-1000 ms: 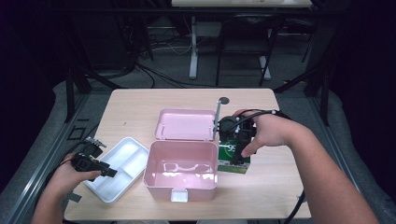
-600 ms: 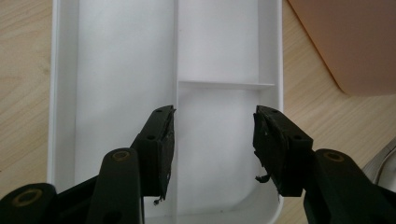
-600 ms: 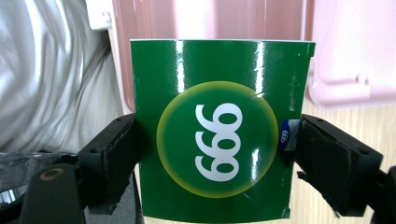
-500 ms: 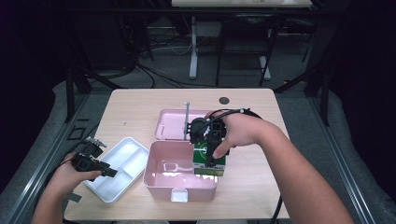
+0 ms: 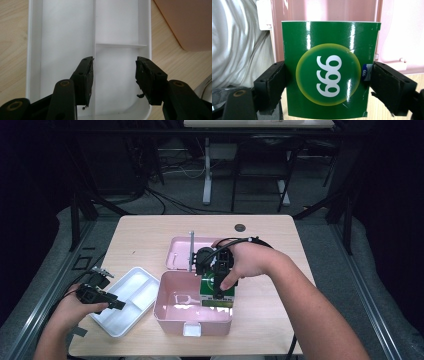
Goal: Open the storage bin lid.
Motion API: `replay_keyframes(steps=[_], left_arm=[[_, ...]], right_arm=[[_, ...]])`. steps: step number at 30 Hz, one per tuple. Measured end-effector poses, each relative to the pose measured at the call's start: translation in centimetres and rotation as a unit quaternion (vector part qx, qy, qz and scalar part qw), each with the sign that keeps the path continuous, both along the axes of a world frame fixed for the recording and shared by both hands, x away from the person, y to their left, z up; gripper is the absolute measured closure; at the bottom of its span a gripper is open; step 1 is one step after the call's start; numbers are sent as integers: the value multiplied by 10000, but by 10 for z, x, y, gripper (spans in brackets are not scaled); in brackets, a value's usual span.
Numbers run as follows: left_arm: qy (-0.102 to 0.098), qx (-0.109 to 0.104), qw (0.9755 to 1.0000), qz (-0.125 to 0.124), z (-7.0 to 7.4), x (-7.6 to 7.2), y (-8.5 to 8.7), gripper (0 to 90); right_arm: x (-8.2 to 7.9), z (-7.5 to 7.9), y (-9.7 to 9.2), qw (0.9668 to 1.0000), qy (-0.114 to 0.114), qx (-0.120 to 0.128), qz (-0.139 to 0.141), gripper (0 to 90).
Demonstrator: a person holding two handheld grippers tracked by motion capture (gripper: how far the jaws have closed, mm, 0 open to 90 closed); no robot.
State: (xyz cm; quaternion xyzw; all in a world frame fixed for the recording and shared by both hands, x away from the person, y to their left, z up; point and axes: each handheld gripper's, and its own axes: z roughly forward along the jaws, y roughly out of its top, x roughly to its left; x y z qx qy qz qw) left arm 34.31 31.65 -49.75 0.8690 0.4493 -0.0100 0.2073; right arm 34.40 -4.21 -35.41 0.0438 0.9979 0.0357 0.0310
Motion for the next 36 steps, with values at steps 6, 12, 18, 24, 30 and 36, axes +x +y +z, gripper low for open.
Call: replay_keyframes(steps=[6,12,18,24,30,36], left_arm=[[15,0,10000,5,-1,0,0,487],[6,-4,10000,-5,0,0,1,488],[3,2,10000,-8,0,0,0,488],[5,12,10000,-15,-1,1,-1,488],[27,11,10000,6,-2,1,-1,488],[39,16,10000,-3,-3,1,-1,488]], right_arm=[[0,-4,3,10000,10,-11,20,168],[0,-15,7,9999,31,-96,75,167],[1,-30,9,9999,32,-74,113,167],[5,-53,11,9998,117,-109,103,167],[8,-73,12,9996,223,-113,112,166],[10,-88,13,9997,237,-54,88,165]])
